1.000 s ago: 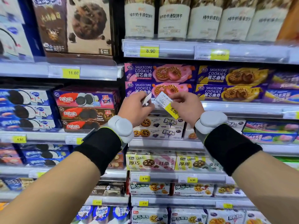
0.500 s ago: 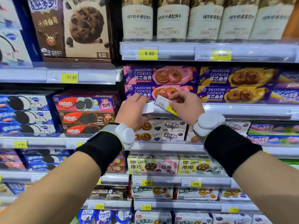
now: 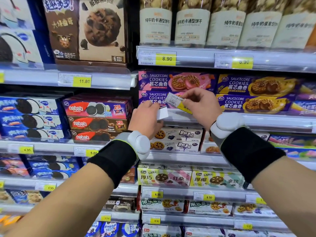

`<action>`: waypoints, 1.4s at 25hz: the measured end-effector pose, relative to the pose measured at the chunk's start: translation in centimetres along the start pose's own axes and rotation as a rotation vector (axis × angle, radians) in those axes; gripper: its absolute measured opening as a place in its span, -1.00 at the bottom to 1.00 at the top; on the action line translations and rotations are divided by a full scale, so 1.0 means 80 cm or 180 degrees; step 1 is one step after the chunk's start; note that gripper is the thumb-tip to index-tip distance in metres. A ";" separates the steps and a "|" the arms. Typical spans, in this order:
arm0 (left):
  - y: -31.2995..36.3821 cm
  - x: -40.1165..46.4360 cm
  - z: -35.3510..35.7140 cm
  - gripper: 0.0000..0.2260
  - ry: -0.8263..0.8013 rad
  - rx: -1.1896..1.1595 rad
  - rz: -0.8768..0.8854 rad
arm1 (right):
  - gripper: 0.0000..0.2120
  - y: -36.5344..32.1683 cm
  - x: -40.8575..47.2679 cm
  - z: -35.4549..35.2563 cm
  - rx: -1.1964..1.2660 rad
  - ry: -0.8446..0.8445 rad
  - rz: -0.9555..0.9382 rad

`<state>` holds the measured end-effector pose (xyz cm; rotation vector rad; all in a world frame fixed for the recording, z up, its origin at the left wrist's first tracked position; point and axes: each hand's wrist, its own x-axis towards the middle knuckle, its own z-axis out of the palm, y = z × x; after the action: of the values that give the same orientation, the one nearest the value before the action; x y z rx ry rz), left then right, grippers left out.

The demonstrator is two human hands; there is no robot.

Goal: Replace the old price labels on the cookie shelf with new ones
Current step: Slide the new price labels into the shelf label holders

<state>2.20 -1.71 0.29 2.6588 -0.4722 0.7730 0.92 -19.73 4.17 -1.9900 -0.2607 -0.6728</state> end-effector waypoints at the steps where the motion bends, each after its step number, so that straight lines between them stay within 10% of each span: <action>1: -0.002 -0.003 -0.001 -0.71 -0.0011 -0.0055 -0.0003 | -0.88 -0.003 0.000 0.003 -0.0041 -0.0032 -0.0045; 35: -0.014 -0.022 -0.004 -0.76 0.0305 -0.0961 -0.0198 | -0.63 0.008 -0.030 0.028 -0.2133 -0.0852 -0.0149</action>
<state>1.10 -0.22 -0.66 2.3358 -0.4404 0.7421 0.04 -17.91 1.55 -2.7309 -0.2630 -0.5632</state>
